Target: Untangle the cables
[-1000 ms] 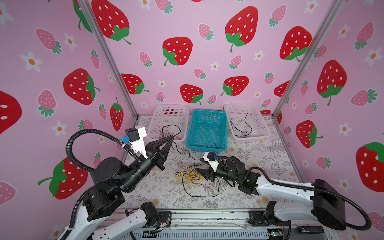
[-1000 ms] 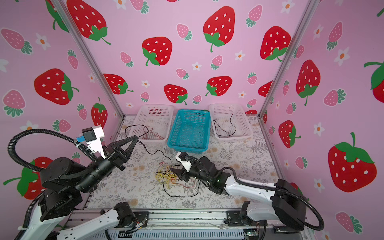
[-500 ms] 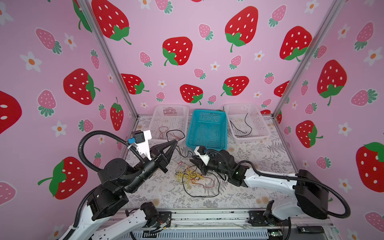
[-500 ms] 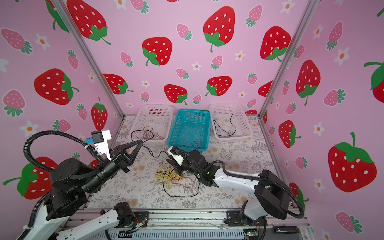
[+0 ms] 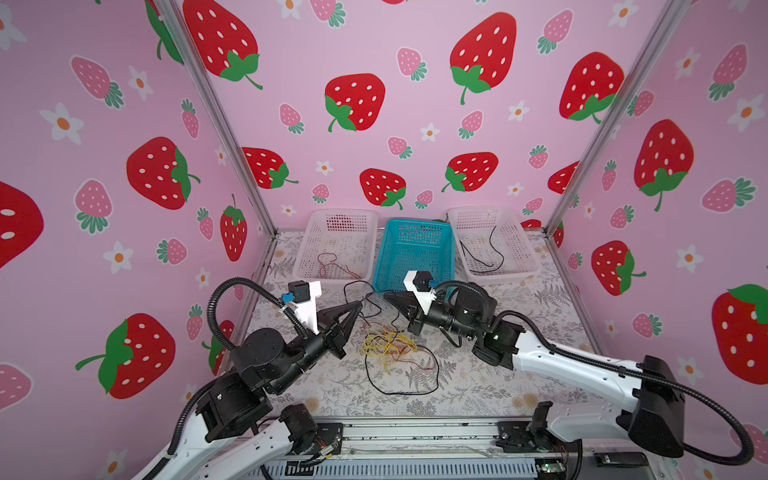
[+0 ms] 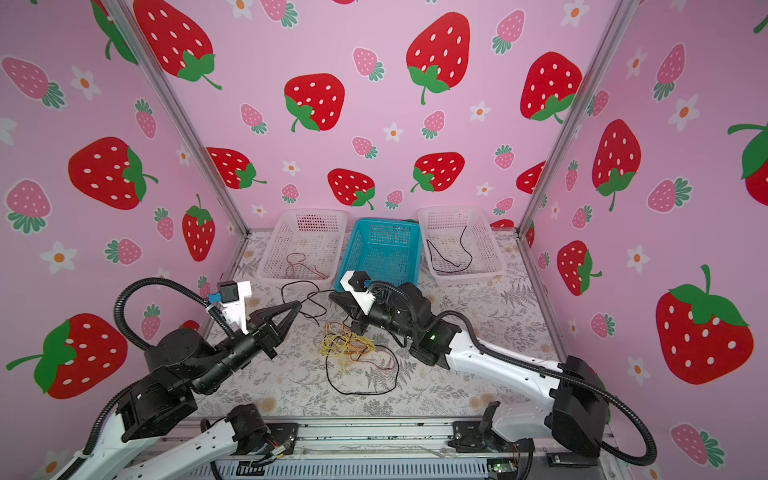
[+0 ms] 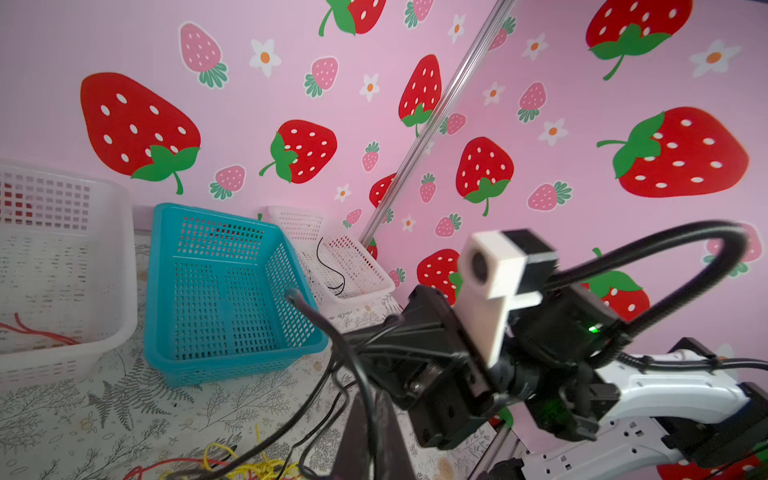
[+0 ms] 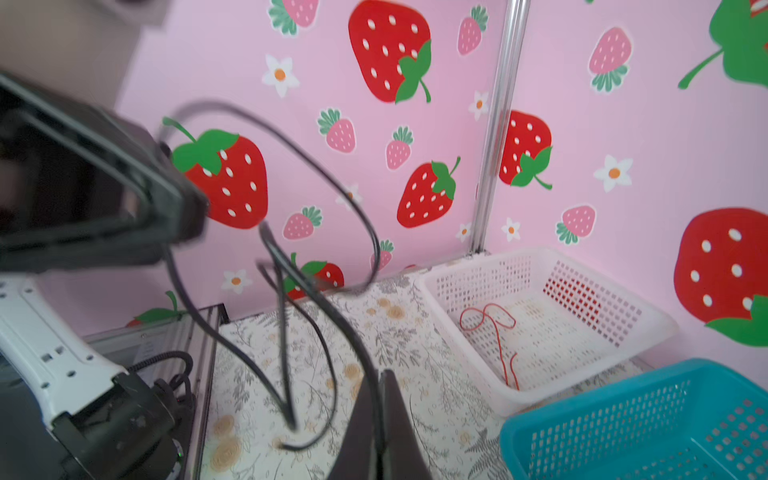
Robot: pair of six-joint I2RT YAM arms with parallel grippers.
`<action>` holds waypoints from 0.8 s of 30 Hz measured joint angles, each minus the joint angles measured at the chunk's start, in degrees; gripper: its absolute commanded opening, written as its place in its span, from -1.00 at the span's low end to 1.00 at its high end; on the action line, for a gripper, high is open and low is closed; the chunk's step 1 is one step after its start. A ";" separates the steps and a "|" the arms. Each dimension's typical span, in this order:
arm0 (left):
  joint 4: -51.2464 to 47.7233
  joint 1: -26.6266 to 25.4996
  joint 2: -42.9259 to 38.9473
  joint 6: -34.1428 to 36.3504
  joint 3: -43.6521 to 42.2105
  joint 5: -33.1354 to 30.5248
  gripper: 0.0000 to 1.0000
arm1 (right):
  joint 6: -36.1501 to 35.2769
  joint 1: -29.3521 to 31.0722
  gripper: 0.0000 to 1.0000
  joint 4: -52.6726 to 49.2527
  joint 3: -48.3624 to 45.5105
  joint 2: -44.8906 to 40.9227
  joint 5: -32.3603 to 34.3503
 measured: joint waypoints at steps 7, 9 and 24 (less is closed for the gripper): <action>0.37 0.00 0.33 -0.55 -2.16 0.02 -1.00 | 3.15 0.17 -1.00 -0.09 4.70 -1.95 -5.03; 0.94 0.00 0.46 -0.96 -2.80 0.02 -1.00 | 4.11 0.28 -1.00 -0.24 4.70 -1.97 -5.60; 8.39 0.00 1.09 -7.21 -8.11 2.29 -1.00 | 6.75 0.28 -0.76 1.18 -4.92 -0.31 -6.97</action>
